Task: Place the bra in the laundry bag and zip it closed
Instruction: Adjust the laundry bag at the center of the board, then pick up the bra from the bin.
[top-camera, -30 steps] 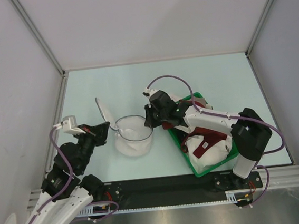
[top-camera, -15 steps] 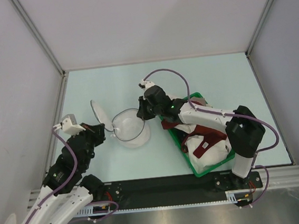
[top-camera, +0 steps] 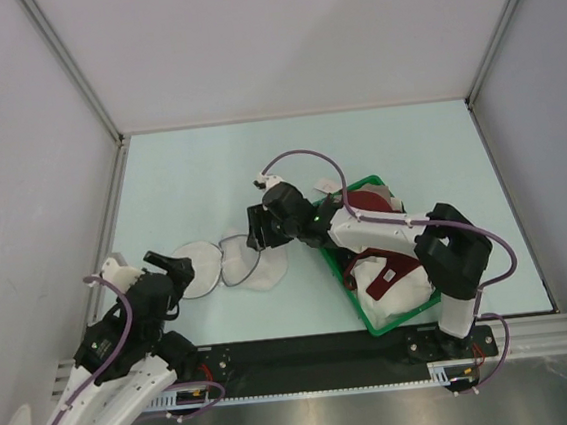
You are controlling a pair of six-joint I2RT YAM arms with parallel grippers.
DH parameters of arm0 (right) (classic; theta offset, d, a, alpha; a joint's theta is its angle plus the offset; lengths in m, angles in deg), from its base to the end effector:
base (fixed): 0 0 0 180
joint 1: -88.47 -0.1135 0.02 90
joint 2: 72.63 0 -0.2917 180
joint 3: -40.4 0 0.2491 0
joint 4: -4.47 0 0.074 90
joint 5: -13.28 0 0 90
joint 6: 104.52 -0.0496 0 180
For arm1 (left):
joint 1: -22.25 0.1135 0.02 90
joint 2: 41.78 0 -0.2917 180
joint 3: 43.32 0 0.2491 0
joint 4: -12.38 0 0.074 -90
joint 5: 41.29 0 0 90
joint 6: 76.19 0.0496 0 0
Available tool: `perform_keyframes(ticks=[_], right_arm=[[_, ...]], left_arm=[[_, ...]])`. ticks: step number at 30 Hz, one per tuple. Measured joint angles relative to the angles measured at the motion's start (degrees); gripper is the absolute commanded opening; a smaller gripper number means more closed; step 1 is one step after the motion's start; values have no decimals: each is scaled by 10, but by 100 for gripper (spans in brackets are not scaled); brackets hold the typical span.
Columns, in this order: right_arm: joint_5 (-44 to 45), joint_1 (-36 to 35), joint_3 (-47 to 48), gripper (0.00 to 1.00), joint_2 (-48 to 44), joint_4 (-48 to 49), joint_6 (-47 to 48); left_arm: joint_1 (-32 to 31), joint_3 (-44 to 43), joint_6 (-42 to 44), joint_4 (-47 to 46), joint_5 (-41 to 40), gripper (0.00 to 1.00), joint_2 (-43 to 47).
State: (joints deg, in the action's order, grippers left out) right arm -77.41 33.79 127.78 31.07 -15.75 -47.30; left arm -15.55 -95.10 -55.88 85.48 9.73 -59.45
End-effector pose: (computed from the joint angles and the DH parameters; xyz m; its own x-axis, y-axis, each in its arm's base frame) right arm 0.2466 0.3491 0.2533 -0.7342 -0.0997 -0.6716 -0.5043 0.7424 0.4410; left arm 0.0474 0.0027 0.2709 -0.2571 -0.7232 -0.6410 -0.4350 0.6789 -0.5916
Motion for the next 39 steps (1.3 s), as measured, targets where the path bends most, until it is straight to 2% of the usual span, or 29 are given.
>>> perform_keyframes(ticks=[5,8,11,15,17,19,22,26,29,33,34,39], right_arm=[[12,-15,-2,87,-41,-71,19],[33,-17,-16,93,-107,-107,35],[58,-13,-37,100,-200,-140,43],[93,6,-107,100,-355,-168,37],[108,22,-137,100,-422,-192,28],[127,45,-164,100,-481,-221,16],[158,81,-192,100,-540,-271,-9],[196,125,-228,100,-591,-339,-61],[213,154,-263,100,-629,-377,-92],[226,191,-285,100,-662,-426,-116],[229,200,-287,100,-670,-435,-118],[233,227,-290,100,-708,-457,-133]], left_arm=[[0,-66,19,36,-12,84,1],[0,-89,78,-11,8,81,1],[0,-89,151,-90,77,75,-20],[-5,-103,220,-193,189,73,-144],[-27,-108,239,-237,227,73,-210],[-91,-125,263,-275,229,72,-293],[-204,-183,308,-309,213,64,-427],[-304,-304,389,-337,161,66,-603],[-333,-374,445,-348,123,67,-701],[-336,-416,503,-351,94,63,-782],[-335,-419,519,-352,90,59,-798],[-334,-415,565,-354,73,54,-825]])
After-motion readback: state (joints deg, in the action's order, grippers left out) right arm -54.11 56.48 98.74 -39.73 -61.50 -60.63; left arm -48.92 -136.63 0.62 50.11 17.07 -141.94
